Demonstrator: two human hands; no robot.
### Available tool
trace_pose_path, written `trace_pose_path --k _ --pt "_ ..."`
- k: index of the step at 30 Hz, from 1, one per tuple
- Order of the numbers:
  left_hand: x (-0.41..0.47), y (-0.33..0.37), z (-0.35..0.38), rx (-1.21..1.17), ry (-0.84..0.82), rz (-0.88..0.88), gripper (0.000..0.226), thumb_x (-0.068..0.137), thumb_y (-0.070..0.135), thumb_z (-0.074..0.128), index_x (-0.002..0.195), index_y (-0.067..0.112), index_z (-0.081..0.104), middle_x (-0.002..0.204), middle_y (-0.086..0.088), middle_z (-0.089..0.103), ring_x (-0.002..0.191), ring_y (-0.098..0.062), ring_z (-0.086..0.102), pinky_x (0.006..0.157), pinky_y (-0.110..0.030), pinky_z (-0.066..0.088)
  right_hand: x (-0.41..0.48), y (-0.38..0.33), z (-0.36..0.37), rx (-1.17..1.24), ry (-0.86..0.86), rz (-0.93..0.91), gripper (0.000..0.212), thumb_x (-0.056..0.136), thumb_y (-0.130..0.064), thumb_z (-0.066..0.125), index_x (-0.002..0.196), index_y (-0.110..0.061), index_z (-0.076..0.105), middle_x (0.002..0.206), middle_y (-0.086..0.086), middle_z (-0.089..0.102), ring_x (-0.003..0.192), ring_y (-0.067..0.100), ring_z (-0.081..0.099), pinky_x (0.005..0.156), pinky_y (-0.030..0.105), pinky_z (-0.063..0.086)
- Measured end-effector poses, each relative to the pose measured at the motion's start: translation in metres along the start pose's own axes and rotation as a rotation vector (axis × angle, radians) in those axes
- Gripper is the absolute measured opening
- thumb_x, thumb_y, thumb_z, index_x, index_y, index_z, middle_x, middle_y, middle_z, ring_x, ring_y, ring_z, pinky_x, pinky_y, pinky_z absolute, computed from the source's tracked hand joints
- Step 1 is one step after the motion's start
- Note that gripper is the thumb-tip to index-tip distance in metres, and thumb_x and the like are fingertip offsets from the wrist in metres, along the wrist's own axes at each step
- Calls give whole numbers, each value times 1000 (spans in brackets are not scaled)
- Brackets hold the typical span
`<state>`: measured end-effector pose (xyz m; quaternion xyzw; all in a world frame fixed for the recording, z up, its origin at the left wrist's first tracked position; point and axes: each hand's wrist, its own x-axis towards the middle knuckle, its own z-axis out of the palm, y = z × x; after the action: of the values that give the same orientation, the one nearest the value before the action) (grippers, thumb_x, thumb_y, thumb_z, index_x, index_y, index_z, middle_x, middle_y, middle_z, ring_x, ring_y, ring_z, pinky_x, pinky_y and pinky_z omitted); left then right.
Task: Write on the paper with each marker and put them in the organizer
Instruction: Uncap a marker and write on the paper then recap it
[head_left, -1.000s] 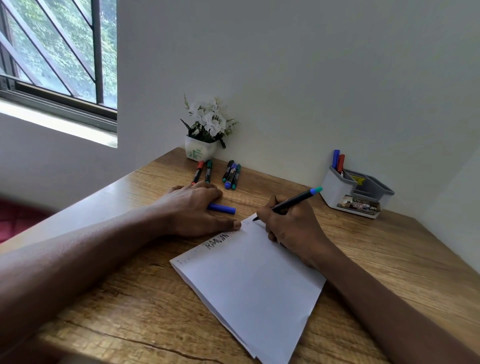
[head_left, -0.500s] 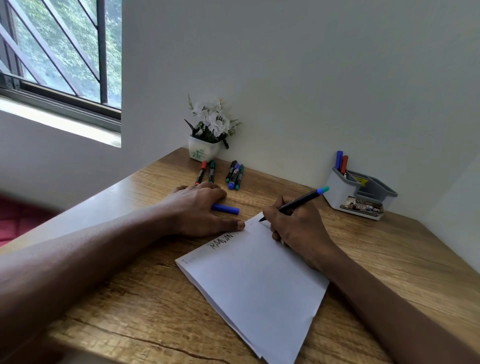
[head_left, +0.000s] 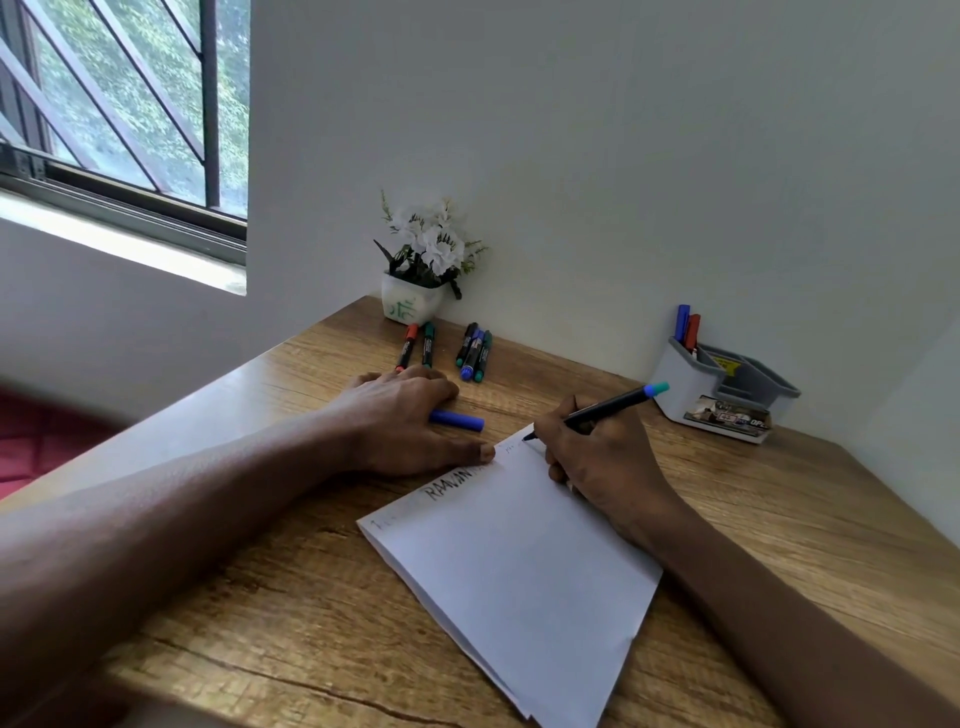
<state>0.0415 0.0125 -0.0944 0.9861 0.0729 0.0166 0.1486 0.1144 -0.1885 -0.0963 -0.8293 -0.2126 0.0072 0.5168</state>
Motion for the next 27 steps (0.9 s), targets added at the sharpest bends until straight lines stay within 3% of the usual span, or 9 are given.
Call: trace_pose_path --k 7,11,16,20,22,25,27 --pt "2 -1 1 4 9 14 90 78 87 46 150 32 39 162 6 31 145 -20 34 119 -52 26 0 0 3 -31 50 -2 19 89 -17 73 88 1 67 59 7 66 44 10 60 43 20 47" --pt "1 -2 2 -10 43 29 84 79 85 48 146 33 45 157 6 39 140 -18 41 116 -50 32 1 1 2 80 61 85 14 90 -16 71 86 -2 70 61 6 69 48 10 62 45 20 48" --pt "0 -8 4 -92 236 73 46 91 62 58 131 39 60 136 9 59 125 -13 55 103 -38 48 5 1 -7 412 24 170 14 94 -12 66 93 1 72 67 7 72 56 13 66 50 22 50" --pt "-1 -8 5 -34 302 97 28 89 55 66 114 42 69 120 15 64 115 -8 57 97 -37 50 3 2 -11 486 -71 123 12 94 -6 63 94 -7 76 78 10 76 67 16 70 53 24 49" --pt "-4 -6 4 -52 356 108 20 90 51 68 107 40 72 108 17 65 104 -5 59 90 -34 51 2 2 -12 514 -135 98 17 96 -12 61 100 -9 77 86 10 78 74 16 70 55 25 48" --pt "-6 -4 3 -222 464 171 6 92 37 71 97 38 74 87 25 68 88 5 64 75 -20 49 2 1 -15 551 -207 80 30 100 -24 53 101 -11 80 91 11 79 75 14 69 56 23 47" --pt "-7 -5 3 -333 477 198 6 91 33 72 95 38 75 84 28 70 86 7 64 74 -21 51 2 1 -16 566 -239 72 34 101 -23 48 102 -10 80 92 13 79 76 14 68 56 22 47"
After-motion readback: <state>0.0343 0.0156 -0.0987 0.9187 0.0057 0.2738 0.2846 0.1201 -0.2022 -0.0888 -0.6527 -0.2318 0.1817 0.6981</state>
